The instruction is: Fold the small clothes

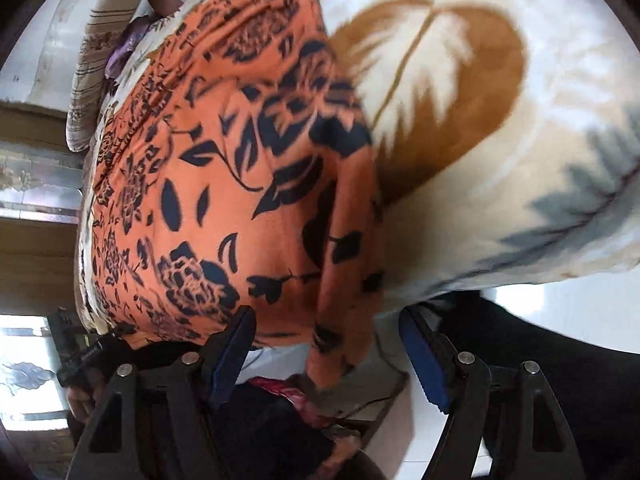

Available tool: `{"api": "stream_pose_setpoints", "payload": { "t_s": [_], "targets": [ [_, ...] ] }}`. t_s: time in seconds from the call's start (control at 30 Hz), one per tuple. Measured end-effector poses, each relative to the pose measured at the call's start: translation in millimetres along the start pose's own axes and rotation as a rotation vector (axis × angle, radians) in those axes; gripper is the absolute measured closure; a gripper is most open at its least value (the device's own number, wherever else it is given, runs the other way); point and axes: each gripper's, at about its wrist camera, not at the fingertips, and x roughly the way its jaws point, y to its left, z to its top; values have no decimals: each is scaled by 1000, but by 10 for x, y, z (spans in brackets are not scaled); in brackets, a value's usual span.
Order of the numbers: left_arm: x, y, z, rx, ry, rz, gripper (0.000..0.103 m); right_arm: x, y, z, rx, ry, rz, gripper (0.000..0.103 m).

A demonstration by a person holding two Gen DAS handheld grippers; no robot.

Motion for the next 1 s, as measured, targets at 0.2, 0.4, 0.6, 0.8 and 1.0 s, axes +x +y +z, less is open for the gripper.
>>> {"api": "stream_pose_setpoints", "payload": {
  "t_s": [0.2, 0.4, 0.6, 0.8, 1.0],
  "targets": [
    [-32, -73, -11, 51, -10, 6, 96, -49, 58, -77, -95, 2, 47, 73],
    [-486, -164, 27, 124, -37, -146, 97, -602, 358, -257, -237, -58, 35, 93],
    [-1308, -183, 416, 175, -184, -306, 97, -1370, 692, -55, -302, -249, 195, 93],
    [-1617, -285, 1304, 172, -346, -350, 97, -1802, 878, 590, -246, -510, 300, 93],
    [-1318, -424, 1654, 167, -314, -292, 97, -1397, 1030, 947, -184, -288, 219, 90]
  ]
}}
